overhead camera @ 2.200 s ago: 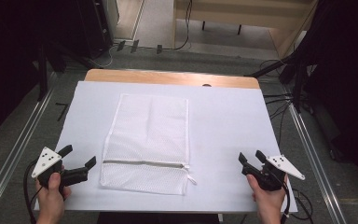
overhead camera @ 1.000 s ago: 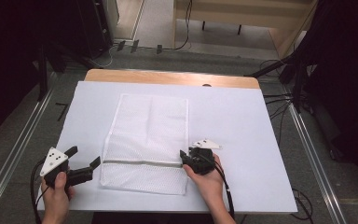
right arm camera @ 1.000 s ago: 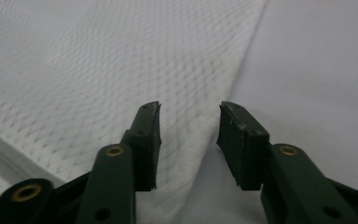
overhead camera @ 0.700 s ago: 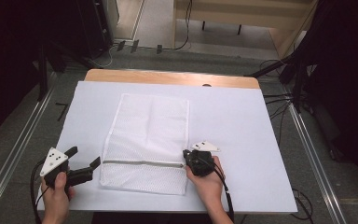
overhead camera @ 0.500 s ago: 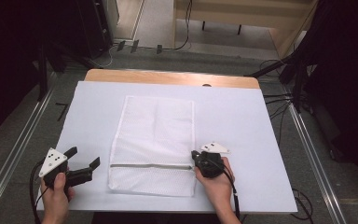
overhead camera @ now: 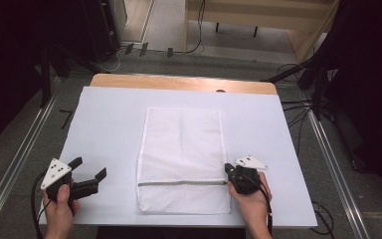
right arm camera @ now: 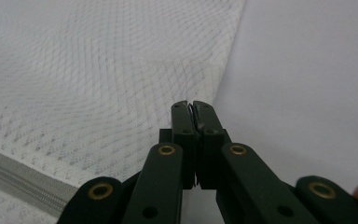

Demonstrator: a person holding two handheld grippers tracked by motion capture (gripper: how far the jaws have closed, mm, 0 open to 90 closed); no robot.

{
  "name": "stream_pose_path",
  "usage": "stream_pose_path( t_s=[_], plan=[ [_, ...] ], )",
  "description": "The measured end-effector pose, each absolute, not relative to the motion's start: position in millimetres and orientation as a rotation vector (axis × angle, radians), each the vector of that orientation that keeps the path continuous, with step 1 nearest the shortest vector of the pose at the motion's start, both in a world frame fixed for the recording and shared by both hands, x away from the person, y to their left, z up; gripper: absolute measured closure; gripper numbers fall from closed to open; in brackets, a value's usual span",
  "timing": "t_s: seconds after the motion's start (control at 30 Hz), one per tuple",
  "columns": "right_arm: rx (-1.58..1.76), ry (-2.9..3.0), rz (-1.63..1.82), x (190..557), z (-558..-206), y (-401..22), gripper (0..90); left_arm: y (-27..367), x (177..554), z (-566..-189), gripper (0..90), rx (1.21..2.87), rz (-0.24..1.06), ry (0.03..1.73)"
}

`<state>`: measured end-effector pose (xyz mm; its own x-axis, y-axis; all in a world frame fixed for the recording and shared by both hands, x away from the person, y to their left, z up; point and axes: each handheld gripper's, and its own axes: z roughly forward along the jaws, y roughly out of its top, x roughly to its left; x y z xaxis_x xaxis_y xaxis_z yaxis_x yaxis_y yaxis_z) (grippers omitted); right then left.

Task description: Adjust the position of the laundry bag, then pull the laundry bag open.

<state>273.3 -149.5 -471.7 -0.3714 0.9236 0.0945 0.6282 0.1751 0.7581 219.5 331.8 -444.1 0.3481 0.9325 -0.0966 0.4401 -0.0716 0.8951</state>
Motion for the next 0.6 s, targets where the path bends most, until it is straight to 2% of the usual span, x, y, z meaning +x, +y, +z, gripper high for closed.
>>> stream_pose_path(
  t_s=[0.03,0.07,0.1,0.13,0.17,0.2,0.23,0.27,0.3,0.33,0.37,0.4,0.6],
  plan=[
    [1.474,2.062,1.044,273.2,-471.5,-151.9,90.0,331.9,219.5,-444.1,6.1,1.679,0.661,1.241],
    [1.473,2.059,1.072,272.0,-470.7,-156.3,86.0,332.2,219.4,-444.3,6.1,1.678,0.655,1.244],
    [1.464,2.049,1.089,270.2,-469.9,-158.8,77.4,332.2,219.4,-444.3,6.1,1.678,0.655,1.244],
    [1.464,2.049,1.089,270.2,-469.9,-158.8,77.4,332.3,219.5,-444.5,6.1,1.677,0.653,1.244],
    [1.468,2.04,1.106,268.4,-468.9,-160.8,67.6,332.5,219.4,-444.7,6.1,1.679,0.653,1.245],
    [1.477,2.048,1.143,263.0,-465.7,-167.8,53.7,332.8,219.1,-445.2,6.1,1.684,0.651,1.247],
    [1.477,2.048,1.143,263.0,-465.7,-167.8,53.7,332.8,219.1,-445.2,6.1,1.684,0.651,1.247],
    [1.483,2.028,1.169,253.1,-462.7,-178.3,46.5,332.7,218.9,-445.1,6.1,1.684,0.65,1.247],
    [1.483,2.028,1.169,253.1,-462.7,-178.3,46.5,332.4,218.3,-444.8,6.1,1.683,0.653,1.245],
    [1.509,2.001,1.201,243.3,-461.9,-188.3,40.6,331.8,217.8,-444.7,6.1,1.679,0.653,1.245],
    [1.509,2.001,1.201,243.3,-461.9,-188.3,40.6,331.3,217.4,-444.4,6.1,1.681,0.652,1.243],
    [1.529,1.995,1.232,233.6,-462.0,-195.3,36.6,328.7,216.3,-444.0,6.1,1.684,0.648,1.235],
    [1.509,2.047,1.244,213.9,-463.1,-192.2,28.5,318.7,214.1,-443.3,6.1,1.701,0.64,1.214]
  ],
)
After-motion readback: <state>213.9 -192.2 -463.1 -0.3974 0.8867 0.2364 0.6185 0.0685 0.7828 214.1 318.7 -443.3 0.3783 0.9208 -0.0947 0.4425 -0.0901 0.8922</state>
